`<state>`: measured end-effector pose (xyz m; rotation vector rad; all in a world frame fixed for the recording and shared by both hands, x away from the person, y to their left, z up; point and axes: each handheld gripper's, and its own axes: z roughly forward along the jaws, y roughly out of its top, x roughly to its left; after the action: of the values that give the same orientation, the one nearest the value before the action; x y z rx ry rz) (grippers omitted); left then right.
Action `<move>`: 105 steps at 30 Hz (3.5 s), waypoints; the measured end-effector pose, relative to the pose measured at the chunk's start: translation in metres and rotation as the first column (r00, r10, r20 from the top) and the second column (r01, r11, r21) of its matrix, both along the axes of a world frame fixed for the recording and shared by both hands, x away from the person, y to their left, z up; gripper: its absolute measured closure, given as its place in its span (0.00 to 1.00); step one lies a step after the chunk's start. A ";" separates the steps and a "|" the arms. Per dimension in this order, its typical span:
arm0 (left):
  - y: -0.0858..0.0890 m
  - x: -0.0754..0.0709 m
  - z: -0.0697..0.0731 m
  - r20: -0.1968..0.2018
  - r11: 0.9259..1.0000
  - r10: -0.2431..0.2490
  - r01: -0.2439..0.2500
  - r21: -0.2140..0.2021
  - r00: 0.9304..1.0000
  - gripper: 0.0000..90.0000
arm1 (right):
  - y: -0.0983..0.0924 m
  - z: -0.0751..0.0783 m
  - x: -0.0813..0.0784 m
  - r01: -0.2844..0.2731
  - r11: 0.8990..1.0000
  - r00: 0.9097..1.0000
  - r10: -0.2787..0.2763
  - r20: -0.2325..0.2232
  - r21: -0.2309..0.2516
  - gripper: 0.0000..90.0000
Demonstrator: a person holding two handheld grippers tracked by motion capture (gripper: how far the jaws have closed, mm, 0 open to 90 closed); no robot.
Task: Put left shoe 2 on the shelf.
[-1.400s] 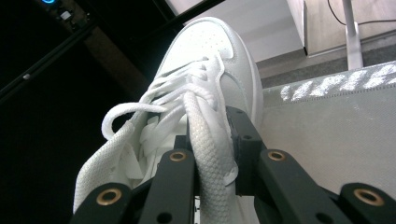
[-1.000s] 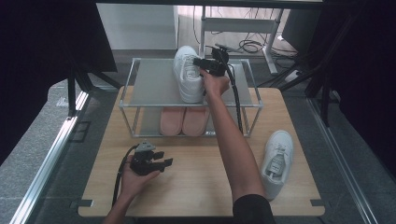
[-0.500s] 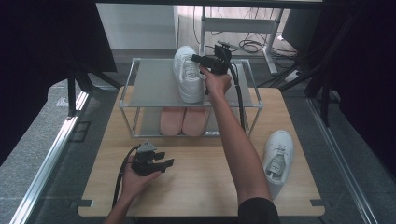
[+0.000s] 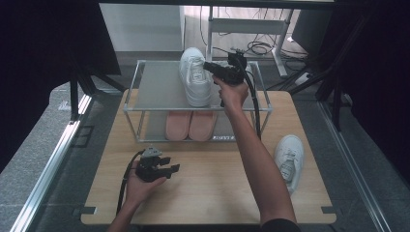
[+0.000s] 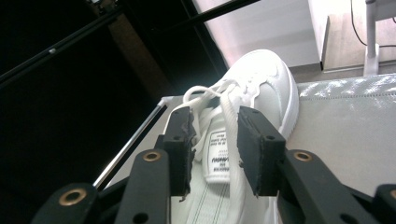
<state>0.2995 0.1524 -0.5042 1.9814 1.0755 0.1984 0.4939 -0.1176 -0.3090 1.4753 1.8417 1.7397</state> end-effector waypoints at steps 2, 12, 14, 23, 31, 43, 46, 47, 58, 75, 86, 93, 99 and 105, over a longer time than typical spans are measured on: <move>0.000 0.000 0.000 0.000 1.000 0.000 0.000 0.001 1.000 0.53 | -0.002 0.001 -0.005 -0.004 1.000 1.000 0.004 0.006 -0.006 0.77; 0.001 0.001 0.000 0.000 1.000 0.004 -0.004 0.003 1.000 0.53 | -0.016 -0.012 -0.021 -0.024 0.999 1.000 0.024 0.005 -0.038 0.89; 0.001 0.000 0.000 0.000 1.000 0.003 -0.003 0.004 1.000 0.53 | -0.020 -0.017 -0.023 -0.025 0.999 1.000 0.025 -0.002 -0.045 0.92; -0.001 0.000 0.000 0.000 1.000 -0.003 0.003 0.013 1.000 0.53 | -0.031 -0.045 -0.027 -0.029 0.998 0.998 0.026 -0.050 -0.059 1.00; 0.000 0.000 0.000 0.000 1.000 -0.002 0.002 0.018 1.000 0.53 | -0.027 -0.058 -0.026 -0.043 0.997 0.997 0.039 -0.070 -0.060 1.00; 0.000 0.000 0.000 0.003 1.000 0.002 -0.002 0.016 1.000 0.53 | -0.019 -0.060 -0.028 -0.044 0.998 0.997 0.042 -0.071 -0.033 1.00; 0.000 0.001 0.000 0.003 1.000 0.001 -0.001 0.017 1.000 0.53 | -0.016 -0.061 -0.029 -0.051 0.998 0.996 0.049 -0.074 -0.024 1.00; -0.001 0.001 0.000 0.003 1.000 0.001 -0.001 0.017 1.000 0.53 | -0.016 -0.061 -0.029 -0.053 0.998 0.996 0.052 -0.078 -0.019 1.00; 0.000 0.001 0.000 0.003 1.000 0.001 -0.001 0.015 1.000 0.53 | 0.001 -0.061 -0.032 -0.087 0.996 0.993 0.085 -0.077 -0.016 1.00; 0.000 0.001 0.000 0.003 1.000 0.001 -0.001 0.015 1.000 0.53 | 0.014 -0.063 -0.034 -0.106 0.994 0.992 0.105 -0.074 -0.005 1.00; 0.001 0.001 0.000 0.003 1.000 0.001 -0.001 0.015 1.000 0.53 | 0.008 -0.061 -0.036 -0.102 0.995 0.993 0.100 -0.063 -0.021 0.99; 0.001 0.001 0.000 0.000 1.000 0.005 -0.005 0.015 1.000 0.52 | -0.007 -0.057 -0.047 -0.099 0.994 0.995 0.098 -0.024 -0.046 0.93; -0.001 0.001 -0.001 -0.001 1.000 0.002 -0.002 0.019 1.000 0.52 | -0.019 -0.054 -0.063 -0.103 0.992 0.994 0.105 0.015 -0.077 0.86; -0.001 0.000 0.000 0.003 1.000 0.005 -0.005 0.021 1.000 0.52 | -0.029 -0.055 -0.083 -0.125 0.985 0.991 0.131 0.036 -0.121 0.80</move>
<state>0.2995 0.1518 -0.5041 1.9963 1.0809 0.2164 0.4108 -0.1468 -0.3641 1.2907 2.0198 1.6701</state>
